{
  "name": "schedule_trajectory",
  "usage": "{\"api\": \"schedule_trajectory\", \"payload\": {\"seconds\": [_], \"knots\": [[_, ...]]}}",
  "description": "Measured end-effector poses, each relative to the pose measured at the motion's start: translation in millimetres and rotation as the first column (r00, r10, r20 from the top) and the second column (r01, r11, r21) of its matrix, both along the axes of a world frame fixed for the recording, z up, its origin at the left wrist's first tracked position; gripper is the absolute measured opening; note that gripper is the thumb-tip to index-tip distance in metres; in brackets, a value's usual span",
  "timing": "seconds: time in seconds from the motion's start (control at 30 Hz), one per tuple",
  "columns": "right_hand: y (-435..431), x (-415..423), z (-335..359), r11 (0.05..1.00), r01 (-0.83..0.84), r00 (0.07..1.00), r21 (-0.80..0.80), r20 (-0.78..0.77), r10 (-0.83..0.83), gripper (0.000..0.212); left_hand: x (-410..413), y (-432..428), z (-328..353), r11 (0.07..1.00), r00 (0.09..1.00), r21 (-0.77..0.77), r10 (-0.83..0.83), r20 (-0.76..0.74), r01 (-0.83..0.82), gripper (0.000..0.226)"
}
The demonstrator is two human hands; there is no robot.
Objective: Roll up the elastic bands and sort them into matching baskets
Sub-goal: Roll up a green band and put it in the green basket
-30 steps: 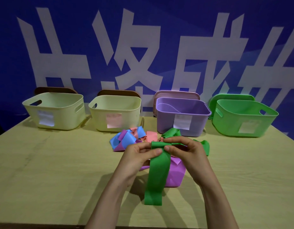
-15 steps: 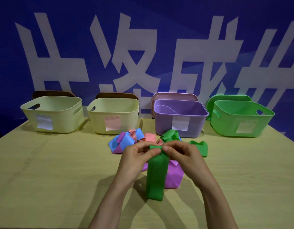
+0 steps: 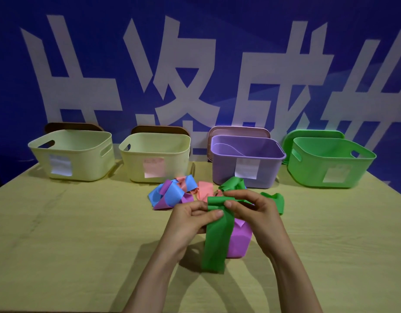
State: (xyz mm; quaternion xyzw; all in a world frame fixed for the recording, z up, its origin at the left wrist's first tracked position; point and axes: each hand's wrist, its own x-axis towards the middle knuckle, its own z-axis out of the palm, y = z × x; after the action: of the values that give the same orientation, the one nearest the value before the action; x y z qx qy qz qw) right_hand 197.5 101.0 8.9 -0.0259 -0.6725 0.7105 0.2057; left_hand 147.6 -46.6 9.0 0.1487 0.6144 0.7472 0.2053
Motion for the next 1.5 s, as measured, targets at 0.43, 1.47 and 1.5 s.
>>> {"api": "schedule_trajectory", "payload": {"seconds": [0.43, 1.47, 1.5], "knots": [[2, 0, -3, 0.991, -0.066, 0.996, 0.117, -0.047, 0.072, 0.03, -4, -2, -3, 0.998, 1.0, 0.057, 0.014, 0.002, -0.014, 0.03], [-5, -1, 5, 0.999, -0.04, 0.999, -0.017, -0.033, 0.04, 0.02, -1, -4, 1, 0.999, 1.0, 0.033, 0.0, 0.0, 0.0, 0.009], [-4, 0, 4, 0.999, -0.047, 0.998, -0.027, -0.031, 0.046, 0.022, -1, -5, 1, 1.0, 1.0, 0.031, 0.004, 0.002, -0.004, 0.009]]}}
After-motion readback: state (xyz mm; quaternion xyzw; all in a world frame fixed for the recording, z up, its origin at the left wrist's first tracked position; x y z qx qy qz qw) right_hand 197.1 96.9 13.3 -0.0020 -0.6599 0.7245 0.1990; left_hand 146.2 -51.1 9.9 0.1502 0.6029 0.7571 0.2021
